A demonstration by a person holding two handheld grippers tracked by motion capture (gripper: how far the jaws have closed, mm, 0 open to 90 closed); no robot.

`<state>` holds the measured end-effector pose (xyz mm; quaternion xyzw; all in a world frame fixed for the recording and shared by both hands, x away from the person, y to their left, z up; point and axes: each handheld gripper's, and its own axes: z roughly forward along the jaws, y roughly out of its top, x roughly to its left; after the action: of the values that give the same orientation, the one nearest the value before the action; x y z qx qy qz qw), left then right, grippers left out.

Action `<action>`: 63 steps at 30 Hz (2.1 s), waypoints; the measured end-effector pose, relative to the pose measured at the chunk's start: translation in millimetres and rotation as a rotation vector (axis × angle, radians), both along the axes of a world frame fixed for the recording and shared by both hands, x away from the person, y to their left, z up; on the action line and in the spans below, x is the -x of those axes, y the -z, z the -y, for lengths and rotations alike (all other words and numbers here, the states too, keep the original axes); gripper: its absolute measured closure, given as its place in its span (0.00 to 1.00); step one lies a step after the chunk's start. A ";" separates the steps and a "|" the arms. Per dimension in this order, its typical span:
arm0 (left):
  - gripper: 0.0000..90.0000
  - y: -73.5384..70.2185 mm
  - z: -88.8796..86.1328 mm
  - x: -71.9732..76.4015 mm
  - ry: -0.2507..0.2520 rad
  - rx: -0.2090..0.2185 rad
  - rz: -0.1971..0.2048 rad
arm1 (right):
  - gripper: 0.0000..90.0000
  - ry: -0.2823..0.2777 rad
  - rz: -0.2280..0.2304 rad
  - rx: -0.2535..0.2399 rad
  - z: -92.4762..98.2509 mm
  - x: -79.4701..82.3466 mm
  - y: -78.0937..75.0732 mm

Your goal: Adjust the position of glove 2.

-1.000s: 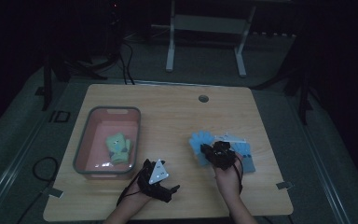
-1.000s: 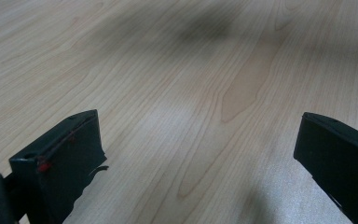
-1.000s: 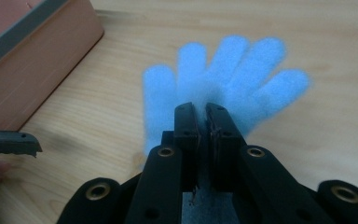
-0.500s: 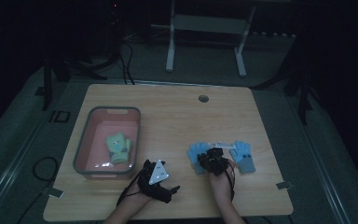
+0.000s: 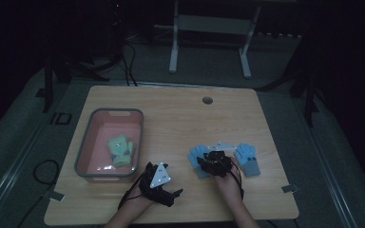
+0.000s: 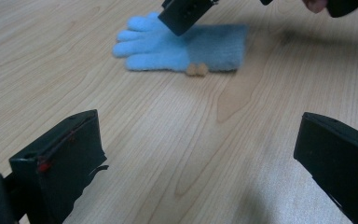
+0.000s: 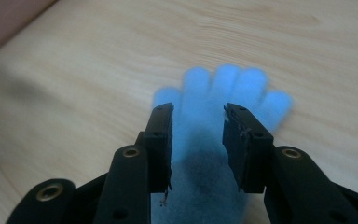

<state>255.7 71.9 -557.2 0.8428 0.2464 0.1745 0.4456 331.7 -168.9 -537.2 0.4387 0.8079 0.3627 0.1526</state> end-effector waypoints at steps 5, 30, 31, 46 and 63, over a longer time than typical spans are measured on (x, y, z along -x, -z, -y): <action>0.02 -0.5 -0.6 -0.3 -0.001 0.004 0.000 | 0.72 -0.096 0.046 0.074 5.1 -2.2 4.1; 0.02 -0.5 -1.3 0.4 -0.003 0.001 0.009 | 0.98 0.073 0.019 -0.031 -3.7 10.8 1.3; 0.02 -0.6 -1.4 0.3 -0.003 0.001 0.009 | 0.97 0.080 0.014 -0.027 -5.6 11.4 2.9; 0.02 -0.2 -2.0 0.3 -0.001 -0.005 0.008 | 0.68 -0.024 0.053 0.036 -9.4 11.7 16.9; 0.02 1.0 -1.1 -1.0 0.004 -0.005 -0.001 | 0.62 -0.109 0.099 0.044 42.2 4.0 -24.1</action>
<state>256.7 73.0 -558.3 0.8445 0.2444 0.1739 0.4436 327.7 -211.1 -513.1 0.3719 0.8300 0.3737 0.1820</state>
